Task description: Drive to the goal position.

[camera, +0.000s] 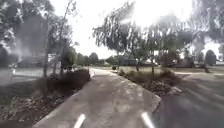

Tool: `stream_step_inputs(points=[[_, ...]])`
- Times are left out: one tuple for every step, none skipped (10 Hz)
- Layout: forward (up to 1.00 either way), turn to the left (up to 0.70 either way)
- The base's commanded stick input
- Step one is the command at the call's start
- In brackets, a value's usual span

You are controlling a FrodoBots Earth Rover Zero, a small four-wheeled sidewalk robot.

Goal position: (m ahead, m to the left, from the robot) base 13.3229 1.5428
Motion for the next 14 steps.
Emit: stream_step_inputs(points=[[0.70,0.00],[0.70,0.00],[0.70,0.00],[0.70,0.00],[0.70,0.00],[0.70,0.00],[0.70,0.00],[0.70,0.00],[0.70,0.00],[0.70,0.00],[0.70,0.00],[0.70,0.00],[0.70,0.00],[0.70,0.00]])
